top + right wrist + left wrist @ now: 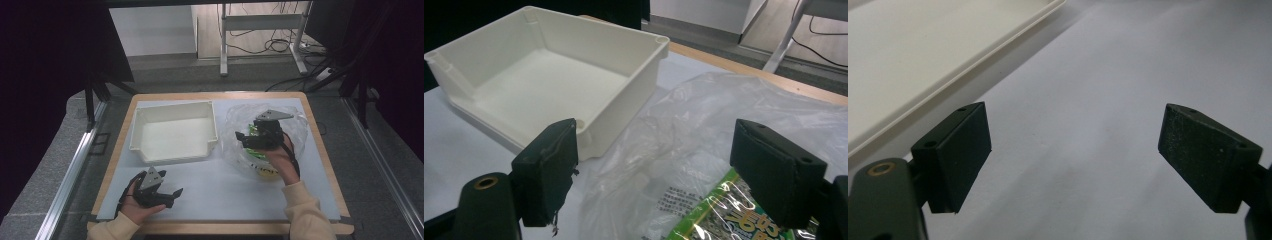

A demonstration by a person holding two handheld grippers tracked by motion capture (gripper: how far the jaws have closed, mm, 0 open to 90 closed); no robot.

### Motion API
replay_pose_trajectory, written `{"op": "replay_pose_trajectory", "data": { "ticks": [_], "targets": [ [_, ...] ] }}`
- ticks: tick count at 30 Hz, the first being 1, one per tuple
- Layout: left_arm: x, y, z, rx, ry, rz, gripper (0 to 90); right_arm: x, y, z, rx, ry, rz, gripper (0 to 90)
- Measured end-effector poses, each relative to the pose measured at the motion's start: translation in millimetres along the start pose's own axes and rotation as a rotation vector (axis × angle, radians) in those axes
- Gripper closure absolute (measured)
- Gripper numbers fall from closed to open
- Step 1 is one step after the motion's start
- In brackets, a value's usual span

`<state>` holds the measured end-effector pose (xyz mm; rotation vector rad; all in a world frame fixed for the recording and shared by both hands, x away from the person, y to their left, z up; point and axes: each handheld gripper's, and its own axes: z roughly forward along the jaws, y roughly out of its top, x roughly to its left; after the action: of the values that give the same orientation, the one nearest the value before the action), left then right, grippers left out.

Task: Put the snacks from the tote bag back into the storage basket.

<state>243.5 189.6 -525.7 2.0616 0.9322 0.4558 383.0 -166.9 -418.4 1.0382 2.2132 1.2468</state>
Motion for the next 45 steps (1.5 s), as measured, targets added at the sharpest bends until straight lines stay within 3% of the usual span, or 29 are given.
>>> {"op": "replay_pose_trajectory", "data": {
  "ticks": [15,28,35,45],
  "targets": [
    [0.1,-0.3,1.1,0.006,-0.004,0.007,13.6,-30.2,-9.6,1.7,0.021,-0.056,0.061,21.8],
    [0.4,-0.5,1.1,0.006,-0.006,0.006,13.6,-59.8,-24.0,8.5,0.073,-0.115,0.135,22.4],
    [0.5,-0.6,0.7,0.007,-0.006,0.009,13.7,-71.8,-32.1,11.6,0.111,-0.159,0.161,22.3],
    [0.2,-0.9,0.5,0.007,-0.005,0.016,13.9,-82.1,-39.0,12.9,0.143,-0.185,0.189,22.3]
  ]
}}
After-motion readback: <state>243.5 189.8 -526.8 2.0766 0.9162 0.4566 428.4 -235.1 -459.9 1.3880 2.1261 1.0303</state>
